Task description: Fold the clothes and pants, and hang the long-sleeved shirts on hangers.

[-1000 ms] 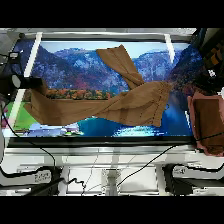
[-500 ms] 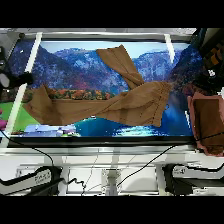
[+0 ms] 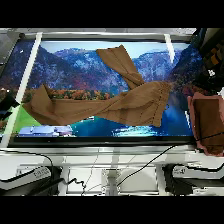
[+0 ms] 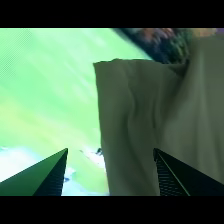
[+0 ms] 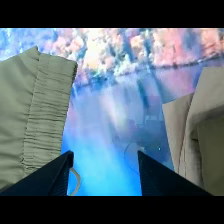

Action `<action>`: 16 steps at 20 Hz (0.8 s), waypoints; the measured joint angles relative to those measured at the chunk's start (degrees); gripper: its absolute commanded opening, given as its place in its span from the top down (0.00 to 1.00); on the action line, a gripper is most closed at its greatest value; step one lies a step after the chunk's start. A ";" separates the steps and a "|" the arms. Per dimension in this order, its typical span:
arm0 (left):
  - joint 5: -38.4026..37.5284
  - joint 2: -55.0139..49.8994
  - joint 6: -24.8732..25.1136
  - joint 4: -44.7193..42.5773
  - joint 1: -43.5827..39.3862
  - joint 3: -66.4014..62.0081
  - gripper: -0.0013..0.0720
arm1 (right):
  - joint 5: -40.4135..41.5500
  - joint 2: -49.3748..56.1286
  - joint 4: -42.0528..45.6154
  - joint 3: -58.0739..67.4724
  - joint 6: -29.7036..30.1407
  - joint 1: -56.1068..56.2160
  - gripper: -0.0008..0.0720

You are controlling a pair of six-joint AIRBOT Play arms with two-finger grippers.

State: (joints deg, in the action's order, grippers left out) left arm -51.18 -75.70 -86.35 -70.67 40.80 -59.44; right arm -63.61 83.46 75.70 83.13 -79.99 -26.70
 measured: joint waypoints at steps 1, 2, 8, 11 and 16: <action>1.40 -1.11 0.98 1.57 0.87 0.94 0.21 | -0.13 0.00 -0.02 0.00 0.07 0.00 0.37; 2.69 -2.45 1.57 3.02 1.42 1.57 0.21 | -0.13 0.00 -0.02 0.00 0.09 0.00 0.37; 11.08 -10.43 11.76 19.76 2.58 3.04 0.34 | -0.15 0.00 -0.50 0.00 0.13 0.00 0.37; 13.18 -12.83 15.50 24.57 2.27 3.19 0.35 | -0.15 0.00 -0.72 0.00 0.13 0.00 0.37; 15.58 -15.50 17.68 27.45 1.14 3.23 0.96 | -0.17 0.00 -1.03 0.00 0.11 0.00 0.37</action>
State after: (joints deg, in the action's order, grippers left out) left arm -35.59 -91.20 -68.66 -43.22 41.93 -56.21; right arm -63.79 83.46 74.67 83.13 -79.88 -26.70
